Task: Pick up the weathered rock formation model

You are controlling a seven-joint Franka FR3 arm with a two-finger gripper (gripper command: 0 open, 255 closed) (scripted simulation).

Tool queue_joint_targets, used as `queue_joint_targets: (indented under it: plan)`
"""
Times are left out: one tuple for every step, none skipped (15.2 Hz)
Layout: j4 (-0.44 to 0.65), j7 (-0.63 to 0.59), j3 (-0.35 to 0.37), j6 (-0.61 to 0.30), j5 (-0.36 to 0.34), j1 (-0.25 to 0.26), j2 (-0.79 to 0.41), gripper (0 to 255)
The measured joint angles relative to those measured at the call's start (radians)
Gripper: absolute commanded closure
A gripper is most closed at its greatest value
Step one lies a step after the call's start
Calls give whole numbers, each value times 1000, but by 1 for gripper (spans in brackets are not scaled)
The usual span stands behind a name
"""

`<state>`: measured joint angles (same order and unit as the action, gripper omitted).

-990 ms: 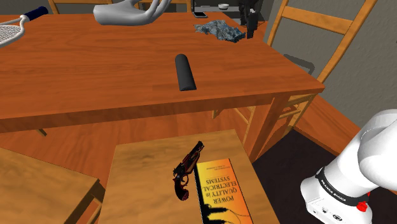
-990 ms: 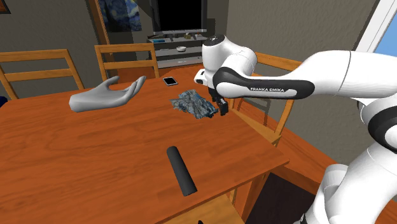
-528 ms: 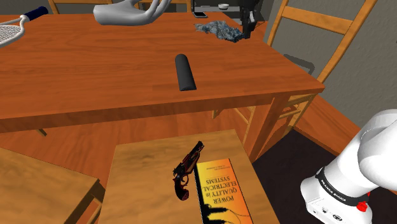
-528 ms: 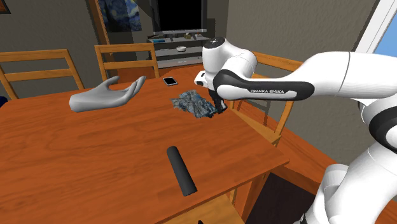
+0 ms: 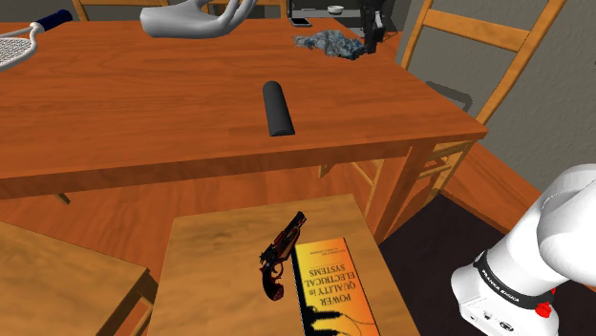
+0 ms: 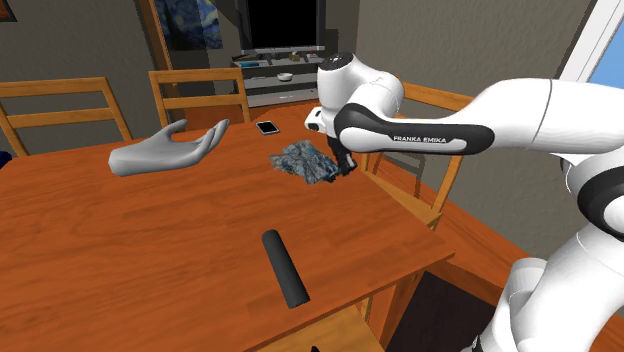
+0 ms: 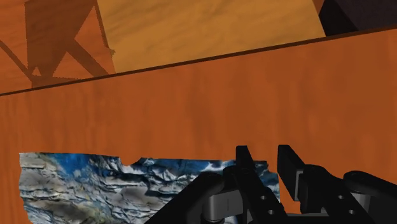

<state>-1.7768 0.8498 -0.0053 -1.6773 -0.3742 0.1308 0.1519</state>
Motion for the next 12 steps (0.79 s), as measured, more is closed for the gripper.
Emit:
queue_joint_targets:
  plan:
    - [16,4,0,11,1,0,-4,255]
    - [32,7,1,22,1,1,-9,255]
    - [47,11,2,35,1,1,-11,255]
    - [63,16,2,49,2,1,-12,255]
    - [82,21,3,62,2,1,-17,255]
    - [101,26,3,76,2,1,-21,255]
    - [116,30,3,87,2,0,-24,255]
    - [137,35,3,102,3,1,-30,255]
    - [159,41,4,116,3,0,-37,255]
    - [178,44,5,130,3,1,-42,255]
    - [194,48,6,143,2,2,-44,255]
    - [214,52,7,158,2,2,-49,255]
